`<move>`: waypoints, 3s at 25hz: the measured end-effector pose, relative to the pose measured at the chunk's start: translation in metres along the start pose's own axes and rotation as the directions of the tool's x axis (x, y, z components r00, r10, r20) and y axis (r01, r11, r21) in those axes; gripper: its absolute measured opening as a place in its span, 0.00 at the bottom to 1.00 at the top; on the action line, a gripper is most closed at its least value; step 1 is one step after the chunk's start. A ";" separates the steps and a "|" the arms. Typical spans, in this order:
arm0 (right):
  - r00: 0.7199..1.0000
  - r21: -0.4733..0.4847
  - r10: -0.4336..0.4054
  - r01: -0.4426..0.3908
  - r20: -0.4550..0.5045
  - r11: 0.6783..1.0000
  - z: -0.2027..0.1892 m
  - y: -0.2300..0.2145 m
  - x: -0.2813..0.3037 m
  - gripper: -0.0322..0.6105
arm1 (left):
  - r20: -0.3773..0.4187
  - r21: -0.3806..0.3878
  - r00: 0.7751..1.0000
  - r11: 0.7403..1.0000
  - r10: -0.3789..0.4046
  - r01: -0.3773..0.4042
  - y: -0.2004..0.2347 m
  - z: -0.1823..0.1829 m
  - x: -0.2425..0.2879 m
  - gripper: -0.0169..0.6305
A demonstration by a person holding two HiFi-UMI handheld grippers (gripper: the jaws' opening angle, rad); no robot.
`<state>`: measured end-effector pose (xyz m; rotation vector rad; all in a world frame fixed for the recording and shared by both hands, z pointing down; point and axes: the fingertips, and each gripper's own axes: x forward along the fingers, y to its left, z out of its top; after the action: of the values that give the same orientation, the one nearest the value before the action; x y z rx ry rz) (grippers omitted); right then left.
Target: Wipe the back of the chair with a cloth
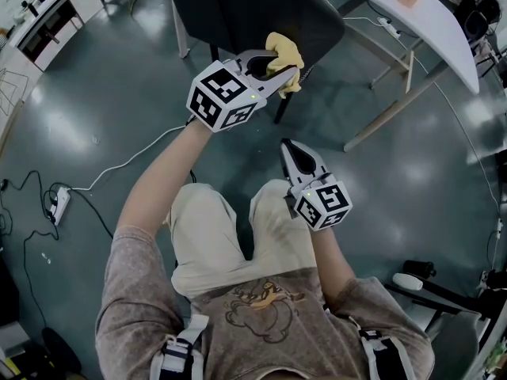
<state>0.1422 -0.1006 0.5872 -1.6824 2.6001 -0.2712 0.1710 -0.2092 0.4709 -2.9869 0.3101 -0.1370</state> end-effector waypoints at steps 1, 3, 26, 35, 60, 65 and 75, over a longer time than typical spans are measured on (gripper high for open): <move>1.000 0.000 -0.001 0.001 0.000 1.000 0.000 0.000 0.000 0.09 | 0.001 0.005 1.000 1.000 -0.003 0.003 0.000 -0.001 -0.005 0.12; 1.000 0.001 -0.001 0.001 0.002 1.000 0.001 -0.001 0.000 0.09 | 0.000 0.020 1.000 1.000 0.009 -0.009 0.004 -0.006 -0.018 0.12; 0.999 0.005 0.016 -0.016 -0.047 1.000 -0.022 0.000 0.029 0.09 | -0.208 -0.140 0.802 0.795 0.559 -0.591 0.244 -0.175 -0.154 0.12; 0.998 0.009 -0.005 0.006 -0.066 1.000 -0.028 -0.006 0.040 0.09 | -0.290 -0.131 0.731 0.731 0.617 -0.669 0.292 -0.212 -0.141 0.12; 0.998 0.009 0.003 -0.003 -0.063 1.000 -0.028 -0.005 0.030 0.09 | -0.211 -0.107 0.872 0.877 0.441 -0.469 0.199 -0.164 -0.049 0.12; 0.999 0.009 0.006 -0.006 -0.049 1.000 -0.022 -0.007 0.022 0.09 | -0.211 -0.101 0.874 0.879 0.438 -0.465 0.173 -0.161 -0.031 0.12; 0.999 0.018 -0.009 0.010 -0.036 1.000 -0.021 -0.010 0.006 0.09 | -0.228 -0.129 0.876 0.879 0.424 -0.459 0.152 -0.156 -0.028 0.12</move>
<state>0.1462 -0.1074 0.6099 -1.7005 2.6073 -0.3278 0.0969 -0.3706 0.6013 -2.9793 1.0750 -0.3676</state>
